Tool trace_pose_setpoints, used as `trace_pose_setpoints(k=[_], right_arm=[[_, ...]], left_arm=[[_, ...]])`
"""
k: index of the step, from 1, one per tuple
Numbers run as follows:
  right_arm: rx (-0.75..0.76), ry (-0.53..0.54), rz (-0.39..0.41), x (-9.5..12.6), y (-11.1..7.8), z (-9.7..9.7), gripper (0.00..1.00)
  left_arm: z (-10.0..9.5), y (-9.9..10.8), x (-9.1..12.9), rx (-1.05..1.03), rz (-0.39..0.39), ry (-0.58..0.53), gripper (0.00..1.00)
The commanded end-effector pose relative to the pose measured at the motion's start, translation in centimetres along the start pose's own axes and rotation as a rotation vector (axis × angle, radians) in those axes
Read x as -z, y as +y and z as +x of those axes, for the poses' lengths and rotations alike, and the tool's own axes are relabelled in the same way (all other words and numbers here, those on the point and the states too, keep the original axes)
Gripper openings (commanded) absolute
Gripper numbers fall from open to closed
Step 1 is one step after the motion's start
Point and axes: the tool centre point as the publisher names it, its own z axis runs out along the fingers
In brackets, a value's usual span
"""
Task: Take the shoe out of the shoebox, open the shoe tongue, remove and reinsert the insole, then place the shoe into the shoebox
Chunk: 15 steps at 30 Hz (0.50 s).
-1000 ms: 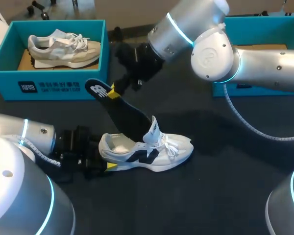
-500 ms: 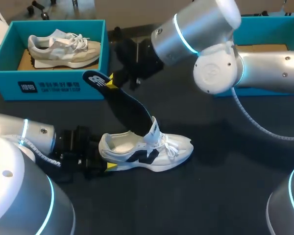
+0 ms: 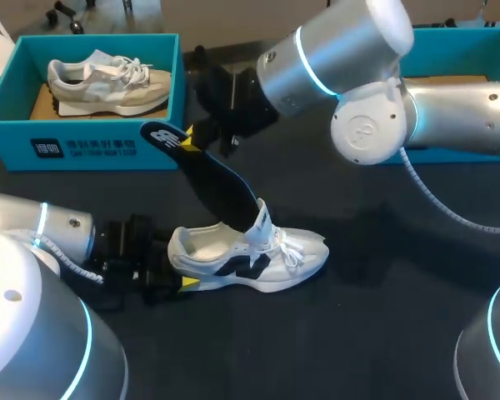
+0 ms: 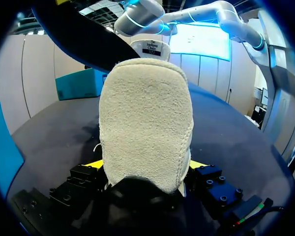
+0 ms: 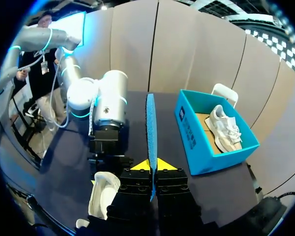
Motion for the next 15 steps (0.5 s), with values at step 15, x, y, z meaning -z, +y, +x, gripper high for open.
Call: trace_pose_setpoints(k=[15], right_arm=[[-0.001, 0.083, -0.212, 5.7, 3.0, -2.9, 0.00]], left_arm=[[-0.2, 0.3, -0.5, 0.000, -0.005, 0.002, 0.00]])
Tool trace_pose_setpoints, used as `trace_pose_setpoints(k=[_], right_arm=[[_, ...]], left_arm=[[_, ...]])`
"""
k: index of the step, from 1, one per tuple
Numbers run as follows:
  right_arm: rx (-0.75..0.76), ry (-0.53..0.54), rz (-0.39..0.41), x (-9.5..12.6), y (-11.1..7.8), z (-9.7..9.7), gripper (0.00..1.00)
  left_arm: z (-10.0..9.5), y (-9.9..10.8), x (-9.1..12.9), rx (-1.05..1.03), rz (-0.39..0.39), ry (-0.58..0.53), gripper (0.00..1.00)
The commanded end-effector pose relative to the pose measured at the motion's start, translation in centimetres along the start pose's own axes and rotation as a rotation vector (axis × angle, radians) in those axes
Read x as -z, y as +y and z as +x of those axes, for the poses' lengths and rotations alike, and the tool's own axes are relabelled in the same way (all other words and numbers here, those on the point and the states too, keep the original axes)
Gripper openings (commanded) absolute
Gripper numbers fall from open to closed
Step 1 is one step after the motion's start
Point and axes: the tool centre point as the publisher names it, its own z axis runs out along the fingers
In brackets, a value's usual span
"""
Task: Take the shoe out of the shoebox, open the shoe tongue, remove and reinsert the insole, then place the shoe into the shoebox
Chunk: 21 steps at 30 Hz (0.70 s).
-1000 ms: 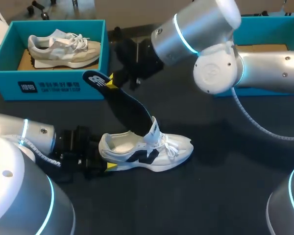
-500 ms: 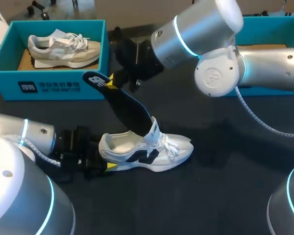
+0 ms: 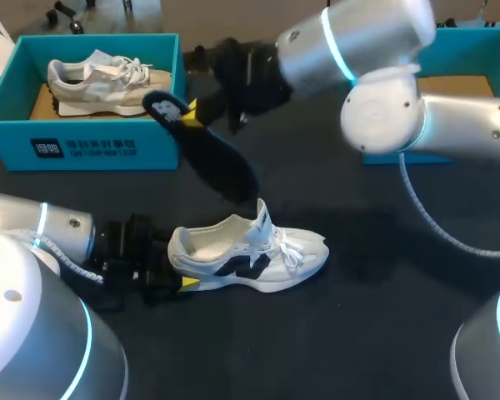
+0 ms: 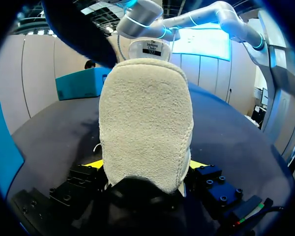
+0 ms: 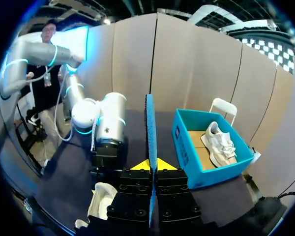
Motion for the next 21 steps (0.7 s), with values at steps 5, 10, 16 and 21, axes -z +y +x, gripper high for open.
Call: trace_pose_setpoints(k=[5, 10, 16, 21], right_arm=[[-0.036, 0.072, -0.117, 4.6, 1.8, -1.1, 0.00], [-0.071, 0.096, -0.186, 6.8, 3.0, -1.6, 0.00], [-0.129, 0.157, -0.278, 8.7, 4.2, -2.3, 0.00], [-0.176, 0.224, -0.295, 9.6, 5.1, -2.9, 0.00]], left_arm=[[-0.2, 0.3, -0.5, 0.000, -0.005, 0.002, 0.00], [-0.2, 0.3, -0.5, 0.000, -0.005, 0.002, 0.00], [-0.2, 0.3, -0.5, 0.000, -0.005, 0.002, 0.00], [-0.2, 0.3, -0.5, 0.000, -0.005, 0.002, 0.00]])
